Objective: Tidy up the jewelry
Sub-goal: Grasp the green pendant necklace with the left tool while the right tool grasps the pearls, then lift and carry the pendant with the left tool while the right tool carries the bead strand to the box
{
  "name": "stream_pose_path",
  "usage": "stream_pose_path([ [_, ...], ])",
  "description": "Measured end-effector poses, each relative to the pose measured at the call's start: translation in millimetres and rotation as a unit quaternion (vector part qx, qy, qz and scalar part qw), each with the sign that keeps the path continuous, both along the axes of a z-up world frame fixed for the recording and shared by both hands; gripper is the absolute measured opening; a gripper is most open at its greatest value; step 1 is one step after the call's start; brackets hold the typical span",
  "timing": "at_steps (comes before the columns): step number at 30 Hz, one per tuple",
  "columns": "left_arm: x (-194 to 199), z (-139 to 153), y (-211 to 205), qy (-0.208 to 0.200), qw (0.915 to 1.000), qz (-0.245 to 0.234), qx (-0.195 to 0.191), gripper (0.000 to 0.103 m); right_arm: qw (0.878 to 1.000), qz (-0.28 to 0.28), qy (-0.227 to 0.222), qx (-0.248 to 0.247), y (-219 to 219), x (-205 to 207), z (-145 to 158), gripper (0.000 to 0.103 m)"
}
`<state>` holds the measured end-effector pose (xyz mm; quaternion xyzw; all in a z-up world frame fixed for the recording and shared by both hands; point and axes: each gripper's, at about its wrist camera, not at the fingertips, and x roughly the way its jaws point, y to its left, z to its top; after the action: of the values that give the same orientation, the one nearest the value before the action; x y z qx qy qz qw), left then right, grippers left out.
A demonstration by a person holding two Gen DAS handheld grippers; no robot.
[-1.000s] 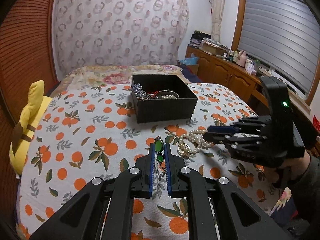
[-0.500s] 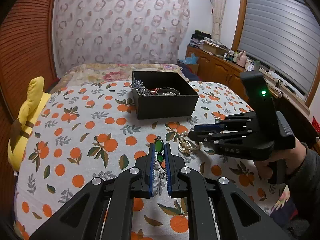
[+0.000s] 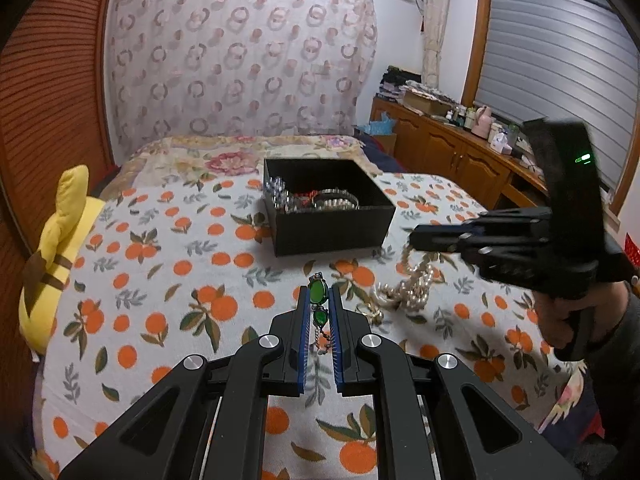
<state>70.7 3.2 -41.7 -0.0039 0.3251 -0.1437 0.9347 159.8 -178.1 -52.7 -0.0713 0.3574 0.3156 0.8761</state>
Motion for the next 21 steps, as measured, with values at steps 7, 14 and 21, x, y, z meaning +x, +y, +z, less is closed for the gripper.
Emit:
stream_pose_path([
  [7,3.7,20.9,-0.2,-0.019,0.9998,0.0,-0.007,0.008,0.998,-0.002,-0.051,0.023,-13.4,-11.2,50.1,0.008],
  [14,7.4,35.0,-4.4,-0.034,0.9994,-0.005,-0.006,0.008,0.996,-0.005,-0.084,0.03,-15.2,-20.0,79.2,0.008],
  [21,12.8,50.4,-7.3,-0.05,0.9987,-0.011,-0.003,0.008,0.993,-0.02,-0.112,0.036,-22.3,-24.8,102.6,0.008],
])
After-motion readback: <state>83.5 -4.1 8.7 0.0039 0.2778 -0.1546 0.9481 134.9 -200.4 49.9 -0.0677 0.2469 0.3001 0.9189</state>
